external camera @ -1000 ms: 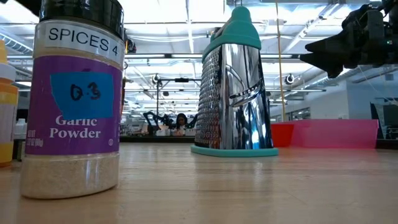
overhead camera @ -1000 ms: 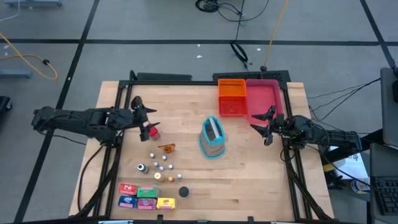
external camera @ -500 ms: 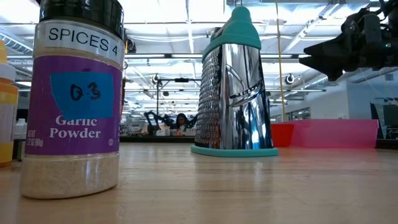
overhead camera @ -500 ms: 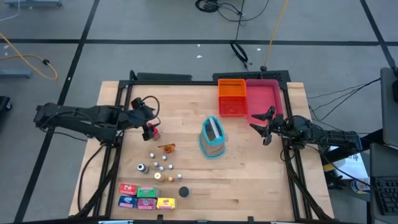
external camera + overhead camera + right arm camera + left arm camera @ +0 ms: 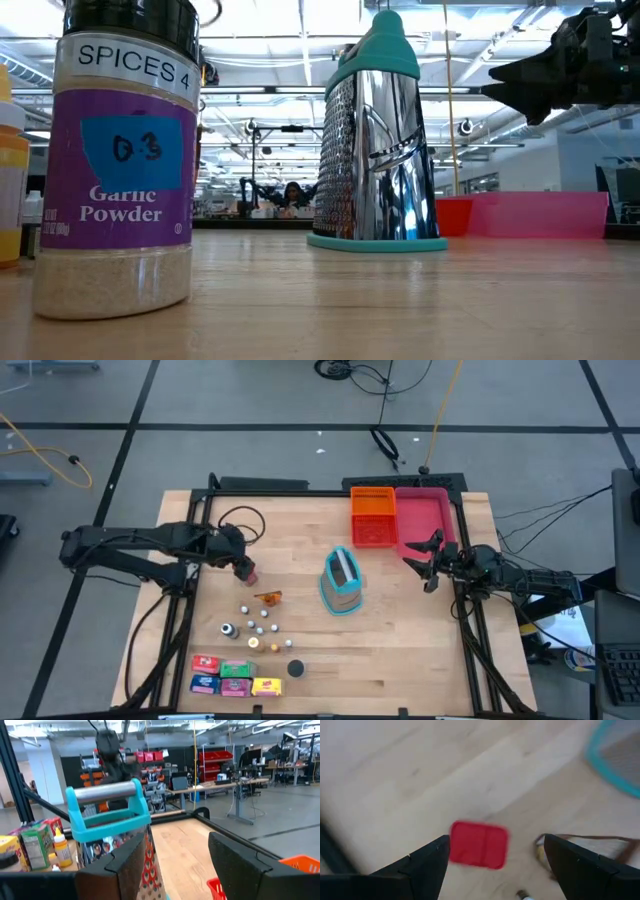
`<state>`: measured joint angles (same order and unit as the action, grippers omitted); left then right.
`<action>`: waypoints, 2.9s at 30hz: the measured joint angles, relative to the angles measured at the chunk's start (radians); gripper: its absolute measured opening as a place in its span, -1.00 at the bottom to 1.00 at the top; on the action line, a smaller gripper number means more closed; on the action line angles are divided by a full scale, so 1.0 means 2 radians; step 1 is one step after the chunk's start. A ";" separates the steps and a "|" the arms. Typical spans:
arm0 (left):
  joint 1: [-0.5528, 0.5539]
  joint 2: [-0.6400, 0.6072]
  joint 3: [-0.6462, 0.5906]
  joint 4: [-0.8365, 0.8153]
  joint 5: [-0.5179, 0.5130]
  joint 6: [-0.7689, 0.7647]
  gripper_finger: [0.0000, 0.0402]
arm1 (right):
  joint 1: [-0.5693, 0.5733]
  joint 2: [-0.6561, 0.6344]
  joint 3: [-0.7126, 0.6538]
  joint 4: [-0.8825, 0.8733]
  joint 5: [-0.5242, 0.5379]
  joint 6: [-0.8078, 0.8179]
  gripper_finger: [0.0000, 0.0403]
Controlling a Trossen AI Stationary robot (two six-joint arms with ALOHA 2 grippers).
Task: Pick & Place Kitchen Items
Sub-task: Put the red seasoning can into the orange bin
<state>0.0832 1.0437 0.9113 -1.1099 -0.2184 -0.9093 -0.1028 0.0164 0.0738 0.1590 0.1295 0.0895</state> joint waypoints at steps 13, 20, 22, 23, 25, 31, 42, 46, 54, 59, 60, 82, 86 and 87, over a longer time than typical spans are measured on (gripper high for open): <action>0.085 0.031 0.000 -0.021 0.066 0.092 0.62 | 0.000 0.000 0.000 -0.001 0.000 -0.011 0.04; 0.092 0.031 0.000 -0.009 0.066 0.312 0.62 | 0.000 0.000 -0.001 -0.001 0.000 -0.011 0.04; 0.086 0.031 0.000 -0.004 0.065 0.384 0.62 | 0.000 0.000 -0.001 -0.001 0.000 -0.011 0.04; 0.081 0.031 0.000 -0.001 0.065 0.423 0.62 | 0.000 0.000 -0.001 -0.001 0.000 -0.011 0.04; 0.071 0.031 0.000 0.003 0.065 0.490 0.62 | 0.000 0.000 -0.001 -0.001 0.000 -0.011 0.04; 0.047 0.031 0.000 0.004 0.056 0.637 0.62 | 0.000 0.000 -0.001 -0.001 0.000 -0.011 0.04; 0.003 0.064 -0.001 0.001 0.039 0.780 0.62 | 0.000 0.000 -0.001 -0.003 0.000 -0.011 0.04; -0.009 0.098 -0.001 -0.003 0.024 0.793 0.62 | 0.000 0.000 -0.001 -0.003 0.000 -0.011 0.04; -0.014 0.150 -0.001 -0.020 0.015 0.794 0.62 | 0.000 0.000 -0.001 -0.004 0.000 -0.011 0.04; -0.008 0.170 -0.001 -0.020 0.017 0.795 0.62 | 0.000 0.000 -0.001 -0.004 0.000 -0.011 0.04; -0.007 0.175 -0.001 -0.020 0.017 0.799 0.62 | 0.000 0.000 -0.001 -0.004 0.000 -0.011 0.04; 0.014 0.212 -0.026 0.032 0.031 0.781 0.01 | 0.000 0.000 -0.001 -0.004 0.000 -0.011 0.04; 0.014 0.212 -0.026 0.032 0.031 0.743 0.01 | 0.000 0.000 -0.001 -0.004 0.000 -0.011 0.04; 0.014 0.212 -0.026 0.032 0.031 0.729 0.01 | 0.000 0.000 -0.001 -0.004 0.000 -0.011 0.04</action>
<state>0.1112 1.4675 0.8589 -1.0466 -0.1574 0.5486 -0.1028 0.0166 0.0721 0.1501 0.1293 0.0669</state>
